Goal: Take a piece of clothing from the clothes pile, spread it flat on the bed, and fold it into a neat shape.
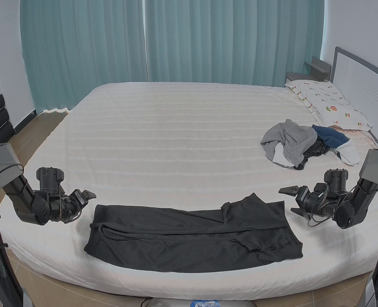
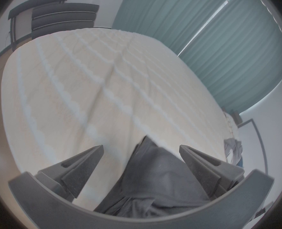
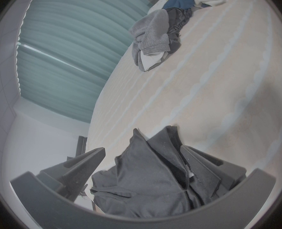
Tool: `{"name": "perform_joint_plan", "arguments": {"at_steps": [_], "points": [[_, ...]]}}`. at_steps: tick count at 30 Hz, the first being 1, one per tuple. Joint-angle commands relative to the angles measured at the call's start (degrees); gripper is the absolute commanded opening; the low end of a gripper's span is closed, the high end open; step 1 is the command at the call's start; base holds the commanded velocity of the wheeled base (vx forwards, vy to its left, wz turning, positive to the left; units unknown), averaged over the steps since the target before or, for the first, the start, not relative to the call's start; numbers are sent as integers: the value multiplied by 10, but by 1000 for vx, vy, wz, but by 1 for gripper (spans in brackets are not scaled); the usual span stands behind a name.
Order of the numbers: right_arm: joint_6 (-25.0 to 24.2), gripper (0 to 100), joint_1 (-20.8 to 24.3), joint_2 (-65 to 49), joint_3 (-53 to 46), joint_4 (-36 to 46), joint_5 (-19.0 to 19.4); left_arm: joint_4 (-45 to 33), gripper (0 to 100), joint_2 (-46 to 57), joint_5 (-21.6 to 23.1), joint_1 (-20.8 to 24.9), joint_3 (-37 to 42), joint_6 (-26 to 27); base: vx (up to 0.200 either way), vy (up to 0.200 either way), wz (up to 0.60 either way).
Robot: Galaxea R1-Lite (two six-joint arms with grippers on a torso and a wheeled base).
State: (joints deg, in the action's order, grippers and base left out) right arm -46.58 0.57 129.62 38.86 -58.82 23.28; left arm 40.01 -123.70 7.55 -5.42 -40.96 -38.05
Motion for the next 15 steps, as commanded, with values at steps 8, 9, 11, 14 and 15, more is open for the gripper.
{"name": "perform_joint_plan", "arguments": {"at_steps": [8,9,11,14,15], "points": [[-44,100,3,44,44,-5,-3,2,100,-99,-10,53,-95,-31,0,0,0],[-44,100,3,48,42,-10,-4,2,100,-105,-12,56,-102,-30,0,0,0],[-42,100,5,55,36,-27,-8,2,100,-113,-24,59,-109,-28,0,0,0],[-40,100,13,65,24,-55,-25,3,100,-120,-38,60,-111,-26,0,0,0],[-40,100,16,70,21,-65,-31,4,100,-123,-39,62,-111,-25,0,0,0]]}}
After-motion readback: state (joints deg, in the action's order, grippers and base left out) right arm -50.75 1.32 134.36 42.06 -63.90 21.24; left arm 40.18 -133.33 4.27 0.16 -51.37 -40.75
